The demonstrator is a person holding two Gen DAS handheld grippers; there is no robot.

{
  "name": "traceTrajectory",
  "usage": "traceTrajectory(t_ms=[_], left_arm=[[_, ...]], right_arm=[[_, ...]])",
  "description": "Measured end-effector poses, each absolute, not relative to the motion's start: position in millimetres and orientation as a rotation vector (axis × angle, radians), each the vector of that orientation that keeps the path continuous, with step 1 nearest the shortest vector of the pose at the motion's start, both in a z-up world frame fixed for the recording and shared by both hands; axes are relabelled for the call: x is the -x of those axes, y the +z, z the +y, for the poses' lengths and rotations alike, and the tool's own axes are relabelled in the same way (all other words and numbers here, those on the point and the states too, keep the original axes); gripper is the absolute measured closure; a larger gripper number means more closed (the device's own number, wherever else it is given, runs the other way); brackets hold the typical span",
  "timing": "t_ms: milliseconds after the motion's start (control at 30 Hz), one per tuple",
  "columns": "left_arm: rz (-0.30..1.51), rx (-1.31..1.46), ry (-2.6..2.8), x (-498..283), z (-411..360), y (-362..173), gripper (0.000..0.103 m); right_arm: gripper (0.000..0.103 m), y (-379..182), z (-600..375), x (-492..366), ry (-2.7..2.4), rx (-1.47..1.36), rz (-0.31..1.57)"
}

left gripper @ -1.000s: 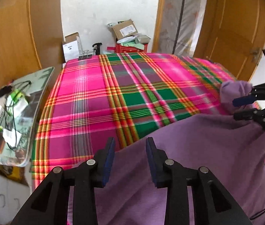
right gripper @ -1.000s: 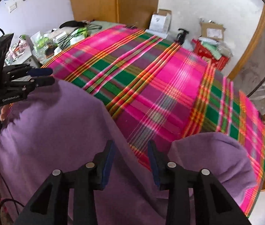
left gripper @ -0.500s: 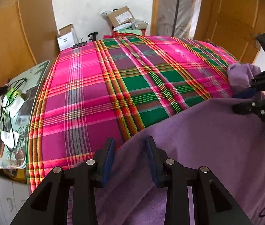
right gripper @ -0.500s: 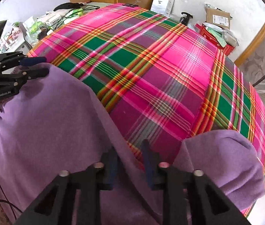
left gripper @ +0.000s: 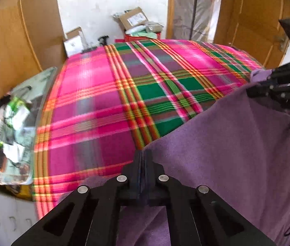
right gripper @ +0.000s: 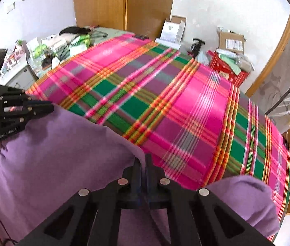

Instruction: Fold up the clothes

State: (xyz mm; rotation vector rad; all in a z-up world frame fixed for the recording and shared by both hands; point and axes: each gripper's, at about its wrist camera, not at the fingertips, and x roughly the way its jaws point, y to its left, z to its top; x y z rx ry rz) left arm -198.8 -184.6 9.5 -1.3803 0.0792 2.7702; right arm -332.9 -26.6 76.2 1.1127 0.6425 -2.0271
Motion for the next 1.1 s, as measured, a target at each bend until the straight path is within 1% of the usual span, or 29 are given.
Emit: traceTrajectory(t_ms=[33, 167, 333, 433, 567, 600, 633, 700, 800, 933, 1100], left_arm=[[0.084, 1.374, 2.789, 197.6, -185.9, 11.2, 0.101], [0.003, 1.347, 2.862, 191.6, -203.8, 21.8, 0.101], [-0.026, 1.383, 2.876, 191.6, -213.1, 17.9, 0.101], [-0.068, 1.429, 2.865, 195.0, -217.0, 9.3, 0.101], [-0.097, 1.455, 2.867, 196.2, -217.9, 6.1, 0.099], [-0.101, 1.461, 2.870, 196.4, -218.0, 5.8, 0.096], [-0.104, 1.466, 2.872, 196.6, -218.0, 5.5, 0.096], [-0.111, 1.477, 2.878, 197.0, -218.1, 4.8, 0.095], [-0.111, 1.501, 2.878, 195.8, -216.3, 5.3, 0.094], [-0.174, 1.504, 2.874, 187.5, -213.0, 13.6, 0.094], [-0.209, 1.412, 2.903, 166.1, -204.7, 39.2, 0.090]], right_arm=[[0.100, 77.4, -28.0, 334.1, -2.033, -1.103, 0.635], [0.100, 82.7, -36.0, 337.0, -2.043, -1.065, 0.583], [0.100, 67.1, -59.1, 336.2, -2.028, -1.072, 0.686], [0.100, 57.8, -65.4, 340.5, -2.034, -1.117, 0.699], [0.092, 56.1, -62.8, 343.1, -2.072, -1.132, 0.675], [0.089, 60.4, -59.8, 341.0, -2.085, -1.122, 0.662], [0.085, 66.4, -56.3, 337.8, -2.101, -1.105, 0.652], [0.081, 79.5, -48.0, 330.7, -2.130, -1.070, 0.623], [0.081, 105.9, -25.5, 316.1, -2.169, -0.999, 0.536], [0.080, 136.5, 13.5, 291.6, -2.248, -0.925, 0.457], [0.080, 144.4, 73.6, 265.2, -2.337, -0.918, 0.384]])
